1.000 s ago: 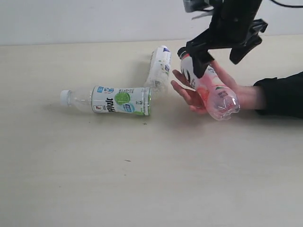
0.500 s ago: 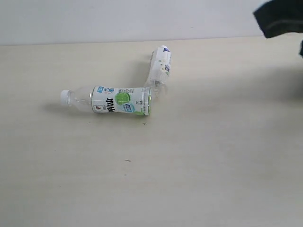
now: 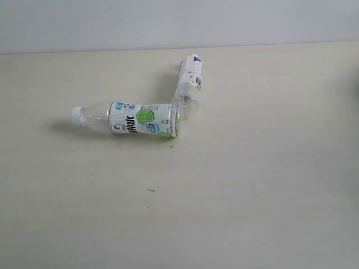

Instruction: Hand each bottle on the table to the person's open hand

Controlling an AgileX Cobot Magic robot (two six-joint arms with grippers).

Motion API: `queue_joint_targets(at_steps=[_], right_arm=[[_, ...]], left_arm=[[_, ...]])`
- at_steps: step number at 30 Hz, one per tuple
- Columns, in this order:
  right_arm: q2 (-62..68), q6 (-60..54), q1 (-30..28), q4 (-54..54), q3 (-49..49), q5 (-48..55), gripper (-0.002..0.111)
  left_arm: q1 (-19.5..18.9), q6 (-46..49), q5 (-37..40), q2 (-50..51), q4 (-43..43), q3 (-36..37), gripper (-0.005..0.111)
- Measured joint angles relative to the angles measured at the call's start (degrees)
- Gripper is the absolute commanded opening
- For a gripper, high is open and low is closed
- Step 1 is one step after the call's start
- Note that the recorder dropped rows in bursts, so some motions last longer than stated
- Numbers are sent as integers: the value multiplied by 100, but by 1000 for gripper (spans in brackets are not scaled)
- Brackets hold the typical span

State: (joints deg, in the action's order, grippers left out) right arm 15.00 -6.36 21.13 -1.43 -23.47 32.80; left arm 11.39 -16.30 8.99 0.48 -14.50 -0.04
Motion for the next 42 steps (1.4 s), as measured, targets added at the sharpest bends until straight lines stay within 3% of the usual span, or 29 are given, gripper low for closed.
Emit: queue_joint_targets(at_steps=[7,20,42], right_arm=[[-665,147,0,-61,285,-816,0],[-1450,158,0,-86,285,-628,0],[-1475,158,0,-86,285,-567,0]], left_arm=[[0,0,0,0,0,0,0],[0,0,0,0,0,0,0],[0,0,0,0,0,0,0]])
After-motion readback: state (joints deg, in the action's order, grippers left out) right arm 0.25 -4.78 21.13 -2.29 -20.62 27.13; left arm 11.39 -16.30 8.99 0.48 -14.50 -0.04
